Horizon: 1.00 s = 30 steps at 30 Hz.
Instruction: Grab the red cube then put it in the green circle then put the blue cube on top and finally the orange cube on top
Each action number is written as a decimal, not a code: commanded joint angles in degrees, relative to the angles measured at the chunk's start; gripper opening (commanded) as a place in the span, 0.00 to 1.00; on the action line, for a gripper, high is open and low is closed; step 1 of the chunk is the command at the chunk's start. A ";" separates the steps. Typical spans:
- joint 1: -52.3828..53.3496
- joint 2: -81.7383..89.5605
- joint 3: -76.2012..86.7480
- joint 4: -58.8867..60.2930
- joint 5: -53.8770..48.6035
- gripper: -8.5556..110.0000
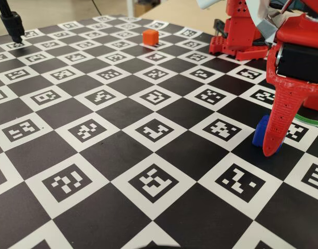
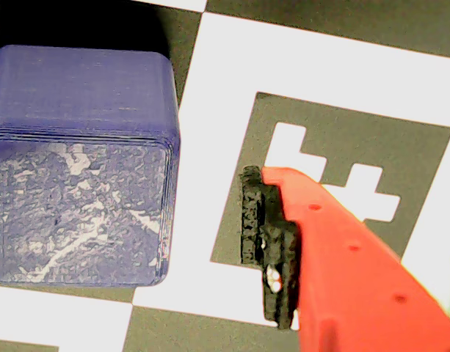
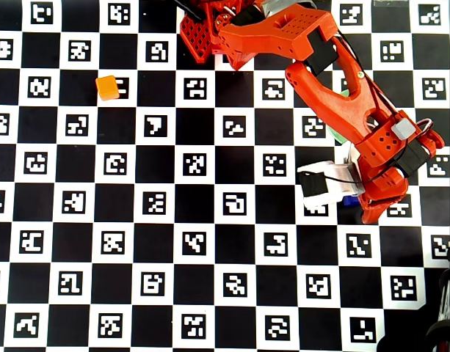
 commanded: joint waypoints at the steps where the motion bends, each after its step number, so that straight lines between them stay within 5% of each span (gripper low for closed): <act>1: 0.79 1.32 -1.41 -0.62 2.20 0.22; 8: 1.05 1.23 -1.49 -1.14 3.16 0.08; 30: 2.46 10.28 -0.79 4.04 5.27 0.08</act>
